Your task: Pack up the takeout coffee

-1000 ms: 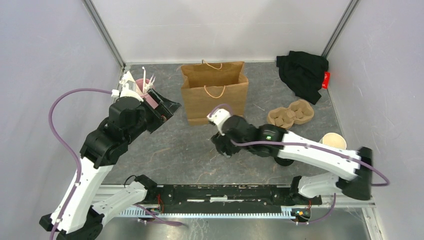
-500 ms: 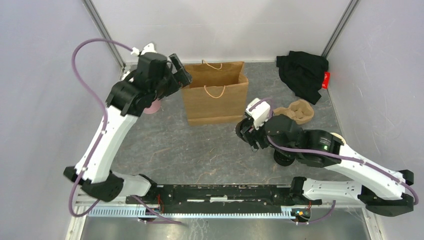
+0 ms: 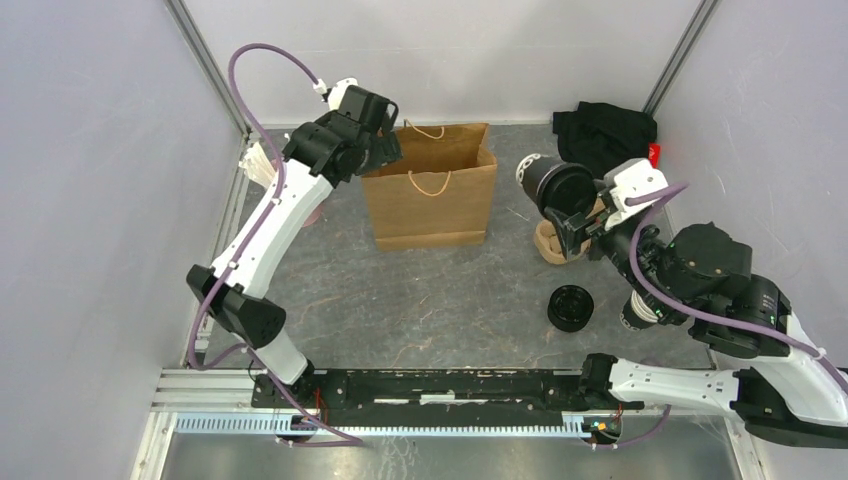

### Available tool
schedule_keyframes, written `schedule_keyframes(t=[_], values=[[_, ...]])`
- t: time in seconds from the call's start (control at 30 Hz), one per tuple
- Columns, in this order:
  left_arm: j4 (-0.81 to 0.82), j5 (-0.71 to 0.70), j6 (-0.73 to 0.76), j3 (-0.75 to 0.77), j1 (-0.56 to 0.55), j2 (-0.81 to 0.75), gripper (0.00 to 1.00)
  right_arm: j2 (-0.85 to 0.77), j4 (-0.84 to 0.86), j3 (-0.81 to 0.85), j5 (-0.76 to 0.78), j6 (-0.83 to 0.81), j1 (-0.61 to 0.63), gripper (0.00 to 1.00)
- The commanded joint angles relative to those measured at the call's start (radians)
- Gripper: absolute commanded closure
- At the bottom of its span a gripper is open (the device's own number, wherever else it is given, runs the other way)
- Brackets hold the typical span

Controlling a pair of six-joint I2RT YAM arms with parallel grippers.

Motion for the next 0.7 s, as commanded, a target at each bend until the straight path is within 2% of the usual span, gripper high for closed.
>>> schedule_keyframes(t=[0.0,0.13,0.33,0.43,0.5,0.67], values=[[0.033,-0.022,0.037,0.034,0.007,0.058,0.08,0.013,0.214,0.002,0.114,-0.181,0.001,0.96],[0.081,-0.024,0.035,0.013,0.007,0.085,0.14,0.017,0.369,-0.036,0.09,-0.272,0.0,0.97],[0.142,-0.012,0.115,-0.012,0.007,0.113,0.28,0.092,0.467,-0.046,0.112,-0.385,0.001,0.95],[0.152,-0.023,0.151,-0.021,0.009,0.125,0.4,0.143,0.463,-0.021,0.106,-0.408,0.001,0.95],[0.144,-0.033,0.169,-0.015,0.01,0.136,0.53,0.168,0.467,-0.015,0.091,-0.411,0.001,0.95],[0.182,-0.059,0.221,-0.061,0.01,0.107,0.77,0.198,0.486,-0.044,0.025,-0.408,0.001,0.95]])
